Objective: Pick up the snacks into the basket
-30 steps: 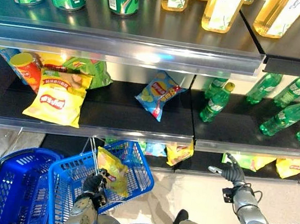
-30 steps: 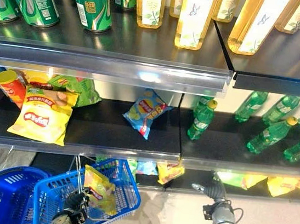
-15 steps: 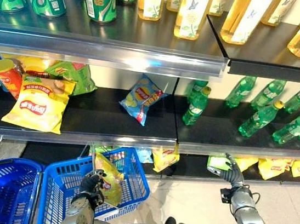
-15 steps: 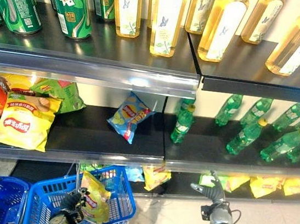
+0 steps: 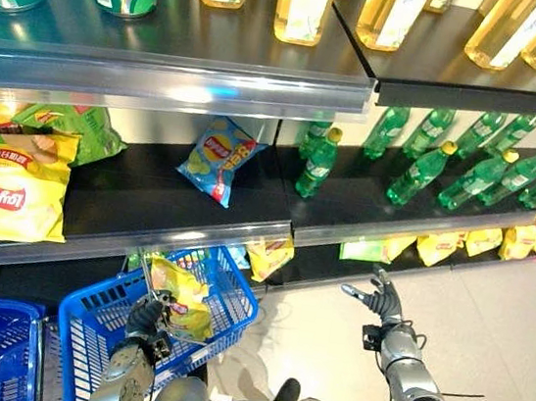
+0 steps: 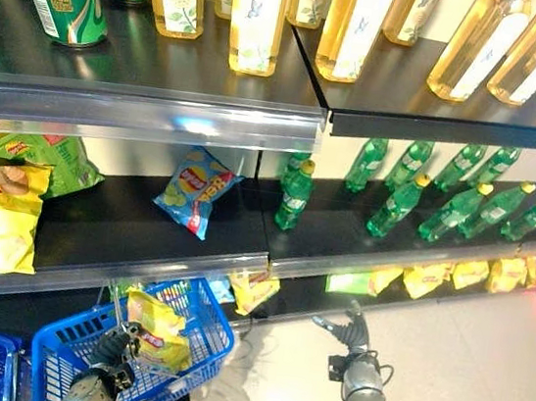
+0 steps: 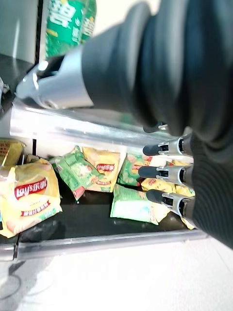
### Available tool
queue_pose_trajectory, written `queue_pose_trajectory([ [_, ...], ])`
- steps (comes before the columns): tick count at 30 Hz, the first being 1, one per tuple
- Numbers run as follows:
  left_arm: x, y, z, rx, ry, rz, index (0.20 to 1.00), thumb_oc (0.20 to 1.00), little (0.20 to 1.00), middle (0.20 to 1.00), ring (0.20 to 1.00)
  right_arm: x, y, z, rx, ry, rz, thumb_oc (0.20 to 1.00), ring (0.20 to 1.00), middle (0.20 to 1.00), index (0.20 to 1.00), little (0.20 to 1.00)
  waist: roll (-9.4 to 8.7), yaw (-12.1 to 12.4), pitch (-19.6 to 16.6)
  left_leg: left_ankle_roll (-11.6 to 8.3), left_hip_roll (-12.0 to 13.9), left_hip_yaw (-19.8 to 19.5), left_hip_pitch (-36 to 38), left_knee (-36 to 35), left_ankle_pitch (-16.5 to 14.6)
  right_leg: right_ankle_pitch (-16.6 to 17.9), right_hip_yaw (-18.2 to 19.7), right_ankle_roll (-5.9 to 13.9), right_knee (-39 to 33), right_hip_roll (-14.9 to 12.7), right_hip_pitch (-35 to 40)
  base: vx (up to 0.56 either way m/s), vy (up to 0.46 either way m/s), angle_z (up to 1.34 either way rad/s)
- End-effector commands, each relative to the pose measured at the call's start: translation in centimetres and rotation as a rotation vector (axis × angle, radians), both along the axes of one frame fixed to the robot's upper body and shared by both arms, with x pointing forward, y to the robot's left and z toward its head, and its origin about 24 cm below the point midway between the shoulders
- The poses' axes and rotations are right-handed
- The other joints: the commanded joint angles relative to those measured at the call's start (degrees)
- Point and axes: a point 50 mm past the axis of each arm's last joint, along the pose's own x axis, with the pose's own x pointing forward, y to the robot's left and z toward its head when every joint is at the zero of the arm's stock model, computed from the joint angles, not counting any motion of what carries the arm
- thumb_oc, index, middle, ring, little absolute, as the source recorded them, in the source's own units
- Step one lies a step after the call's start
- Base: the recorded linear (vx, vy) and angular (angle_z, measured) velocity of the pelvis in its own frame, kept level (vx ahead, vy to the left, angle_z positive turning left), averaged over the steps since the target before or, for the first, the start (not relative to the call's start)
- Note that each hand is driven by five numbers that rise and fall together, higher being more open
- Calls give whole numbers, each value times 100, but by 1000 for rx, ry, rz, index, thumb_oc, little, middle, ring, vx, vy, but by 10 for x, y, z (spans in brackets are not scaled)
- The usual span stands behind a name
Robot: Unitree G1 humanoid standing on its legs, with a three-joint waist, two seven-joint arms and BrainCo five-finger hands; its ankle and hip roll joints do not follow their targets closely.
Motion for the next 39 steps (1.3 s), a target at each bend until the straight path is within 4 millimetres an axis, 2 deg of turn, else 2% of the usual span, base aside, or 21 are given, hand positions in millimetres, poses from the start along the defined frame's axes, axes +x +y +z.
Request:
queue_pose_trajectory([
  [1, 58, -11, 56, 14, -374, -67, 200, 200, 200, 200, 200, 26, -19, 27, -24, -130, -39, 1000, 1000, 1000, 1000, 1000, 334, 61, -395, -144, 7, 13, -146, -88, 93, 404, 218, 448, 423, -588, 43, 63, -228, 38],
  [5, 59, -9, 58, 19, -378, -53, 200, 200, 200, 200, 200, 30, -15, 31, -30, -140, -28, 1000, 1000, 1000, 1000, 1000, 220, 140, -384, -163, 121, 60, -243, 89, 12, 1110, 439, 669, 82, -1368, 37, -20, -248, 20],
  [7, 58, -9, 58, 19, -377, -53, 200, 200, 200, 200, 200, 30, -15, 31, -30, -140, -28, 1000, 1000, 1000, 1000, 1000, 219, 147, -357, -166, 122, 66, -212, 103, -11, 1106, 445, 678, 78, -1369, 70, 9, -174, -2],
  [8, 62, -5, 61, 19, -384, -28, 200, 200, 200, 200, 200, 34, -13, 36, -29, -161, -16, 1000, 1000, 1000, 1000, 1000, 123, 158, -322, -249, 253, -5, -257, 251, -26, 1135, 838, 692, 76, -1420, -62, 28, -496, 5],
  [11, 62, -2, 61, 14, -381, 7, 200, 200, 200, 200, 200, 34, -10, 36, -28, -160, -2, 1000, 1000, 1000, 1000, 1000, -21, 325, -263, -523, 688, -35, -241, 583, -55, 644, 558, 694, 221, -1194, -27, 55, -543, -8],
  [12, 61, -1, 58, 13, -369, 22, 200, 200, 200, 200, 200, 33, -12, 36, -22, -164, -11, 1000, 1000, 1000, 1000, 1000, 30, 319, -205, -686, 989, -124, -244, 669, 53, 386, 492, 624, 189, -940, 65, 28, -321, -6],
  [13, 61, -1, 59, 13, -370, 22, 200, 200, 200, 200, 200, 33, -12, 36, -22, -164, -11, 1000, 1000, 1000, 1000, 1000, 36, 310, -215, -688, 996, -135, -264, 667, 66, 396, 480, 616, 177, -928, 59, 8, -344, 22],
  [14, 63, 0, 60, 6, -377, 32, 200, 200, 200, 200, 200, 33, -14, 38, -23, -175, -13, 1000, 1000, 1000, 1000, 1000, 81, 277, -179, -774, 1199, -219, -345, 761, 172, 251, 456, 509, 166, -724, 71, -4, -442, 34],
  [15, 64, 2, 62, -1, -391, 53, 200, 200, 200, 200, 200, 33, -19, 42, -38, -197, -11, 1000, 1000, 1000, 1000, 1000, 186, 243, -116, -965, 1547, -296, -377, 851, 505, 75, 328, 330, 80, -333, 209, 12, -603, 46],
  [17, 62, 1, 59, -7, -381, 54, 200, 200, 200, 200, 200, 29, -26, 43, -53, -200, -17, 1000, 1000, 1000, 1000, 1000, 330, 106, -72, -1125, 1959, -210, -444, 961, 1015, -95, 211, 115, -170, 149, 425, 32, -502, 66],
  [19, 58, -1, 53, -16, -346, 65, 200, 200, 200, 200, 200, 25, -31, 43, -56, -207, -42, 1000, 1000, 1000, 1000, 1000, 390, -170, -140, -1473, 2657, 797, -327, 848, 1708, -284, 52, 7, -437, 551, 635, 67, -400, 57],
  [22, 56, -4, 47, -30, -316, 62, 200, 200, 200, 200, 200, 18, -34, 37, -58, -174, -55, 1000, 1000, 1000, 1000, 1000, 469, -283, -134, -1505, 2877, 1585, -232, 950, 1765, -464, 2, -195, -539, 774, 695, -20, -305, 81],
  [24, 56, -7, 46, -36, -316, 56, 200, 200, 200, 200, 200, 19, -35, 38, -60, -174, -45, 1000, 1000, 1000, 1000, 1000, 449, -183, -80, -1406, 2533, 1233, -388, 1364, 1396, -473, 43, -227, -539, 737, 694, -41, -235, 5],
  [25, 56, -8, 46, -33, -315, 50, 200, 200, 200, 200, 200, 21, -34, 39, -58, -176, -37, 1000, 1000, 1000, 1000, 1000, 379, -106, -44, -1234, 2060, 886, -566, 1598, 928, -450, 53, -233, -539, 674, 691, -32, -138, -53],
  [26, 56, -8, 46, -32, -316, 50, 200, 200, 200, 200, 200, 21, -34, 39, -57, -177, -37, 1000, 1000, 1000, 1000, 1000, 365, -130, -46, -1199, 2034, 864, -602, 1657, 859, -454, 26, -207, -539, 641, 698, 13, -129, -43],
  [27, 55, -10, 45, -36, -314, 48, 200, 200, 200, 200, 200, 21, -32, 36, -49, -162, -25, 1000, 1000, 1000, 1000, 1000, 232, -35, -59, -828, 1129, 614, -795, 1534, 223, -326, 62, -162, -539, 596, 697, 63, -68, -11],
  [28, 54, -11, 44, -28, -310, 44, 200, 200, 200, 200, 200, 21, -28, 33, -39, -153, -19, 1000, 1000, 1000, 1000, 1000, 216, 36, -73, -697, 695, 520, -904, 1420, 152, -291, 109, -142, -539, 653, 709, 66, -78, 12],
  [29, 53, -10, 44, -27, -310, 43, 200, 200, 200, 200, 200, 20, -28, 33, -39, -153, -19, 1000, 1000, 1000, 1000, 1000, 201, 31, -81, -678, 664, 526, -888, 1388, 148, -293, 105, -124, -539, 630, 712, 44, -48, 31],
  [30, 48, -12, 42, -30, -305, 42, 200, 200, 200, 200, 200, 19, -21, 27, -8, -133, -20, 1000, 1000, 1000, 1000, 1000, 243, 184, -107, -469, 187, 436, -1116, 1129, 334, -214, 214, -130, -539, 818, 701, 49, -43, -2],
  [37, 44, -7, 40, -17, -290, 47, 200, 200, 200, 200, 200, 13, -5, 14, 88, -99, -58, 1000, 1000, 1000, 1000, 1000, 160, 227, -308, -269, -6, 389, -648, 332, 533, -333, 350, -114, -433, 969, 727, 88, 4, -46],
  [39, 46, -2, 45, -4, -312, 54, 200, 200, 200, 200, 200, 14, -4, 13, 108, -98, -76, 1000, 1000, 1000, 1000, 1000, 183, 238, -269, -185, 37, 453, -502, 183, 532, -547, 312, -77, 294, 949, 507, 30, 36, -9],
])
